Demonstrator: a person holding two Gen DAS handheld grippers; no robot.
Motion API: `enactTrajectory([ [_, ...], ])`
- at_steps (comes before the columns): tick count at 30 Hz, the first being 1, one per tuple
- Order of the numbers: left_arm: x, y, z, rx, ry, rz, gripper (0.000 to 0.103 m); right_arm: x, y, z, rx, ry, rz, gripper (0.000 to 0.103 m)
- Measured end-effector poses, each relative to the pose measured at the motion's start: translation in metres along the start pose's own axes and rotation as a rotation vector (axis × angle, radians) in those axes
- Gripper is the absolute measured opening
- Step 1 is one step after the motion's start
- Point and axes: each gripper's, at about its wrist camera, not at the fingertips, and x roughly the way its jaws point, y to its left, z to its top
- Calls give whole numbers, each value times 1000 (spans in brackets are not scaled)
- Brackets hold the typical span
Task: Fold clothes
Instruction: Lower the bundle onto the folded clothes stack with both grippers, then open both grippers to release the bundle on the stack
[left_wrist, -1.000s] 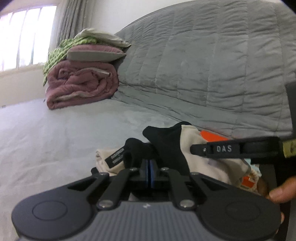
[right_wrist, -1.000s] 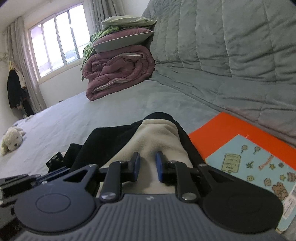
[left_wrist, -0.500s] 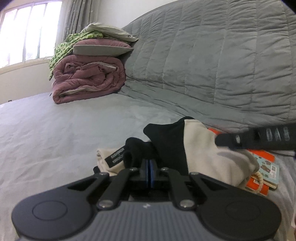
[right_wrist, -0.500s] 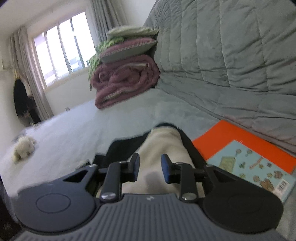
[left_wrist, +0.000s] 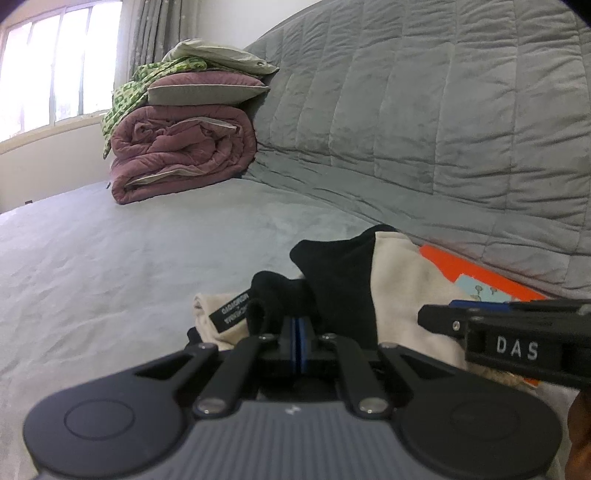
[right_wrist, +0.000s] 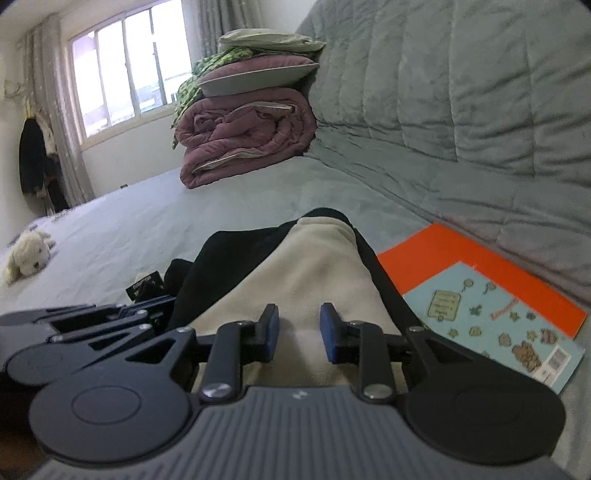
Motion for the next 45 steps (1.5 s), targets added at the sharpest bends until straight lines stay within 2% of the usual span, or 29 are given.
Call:
enactTrajectory([
  [3, 0, 0, 0, 3, -1, 4, 5, -3, 1, 2, 14, 3, -6, 27],
  [6, -1, 2, 0, 3, -3, 0, 5, -14, -4, 9, 90, -18, 10, 27],
  [10, -4, 4, 4, -6, -20, -17, 6, -32, -17, 19, 212, -68, -31, 36],
  [13, -18, 12, 13, -46, -68, -60, 8, -41, -22, 22, 233, -72, -42, 43],
  [14, -24, 15, 16, -59, -93, -52, 16, -44, -22, 23, 232, -71, -48, 50],
  [15, -30, 17, 18, -61, -113, -24, 34, -46, -21, 24, 225, -69, -60, 52],
  [16, -35, 20, 19, -61, -129, 2, 39, -48, -20, 25, 218, -69, -68, 54],
  [17, -38, 22, 19, -60, -132, 13, 40, -50, -19, 25, 214, -70, -66, 55],
  [23, -56, 36, 8, -100, -55, 38, 42, -54, -16, 22, 202, -49, -57, 56],
  [25, -61, 46, 4, -153, -7, 41, 43, -57, -13, 20, 199, -35, -70, 57],
  [27, -66, 59, 2, -224, 42, 43, 44, -66, -5, 14, 188, -32, -85, 63],
  [29, -73, 65, 2, -238, 60, 42, 48, -77, 3, 5, 193, -47, -94, 78],
  [31, -84, 67, 2, -218, 61, 40, 58, -85, 10, -5, 215, -52, -97, 87],
  [32, -90, 67, 2, -200, 57, 39, 65, -89, 13, -11, 241, -49, -101, 99],
  [33, -96, 68, 0, -182, 53, 43, 74, -90, 15, -17, 267, -41, -108, 103],
  [35, -102, 72, -2, -171, 63, 55, 84, -86, 18, -26, 311, 0, -129, 103],
  [37, -106, 79, -5, -190, 80, 56, 88, -79, 18, -29, 333, 65, -170, 103],
  [41, -111, 88, -11, -165, 124, 61, 102, -93, 19, -22, 361, -8, -154, 103],
  [43, -110, 87, -14, -116, 167, 81, 102, -93, 24, -17, 341, -2, -142, 103],
  [45, -108, 86, -19, -89, 211, 103, 102, -82, 29, -15, 301, 64, -179, 103],
])
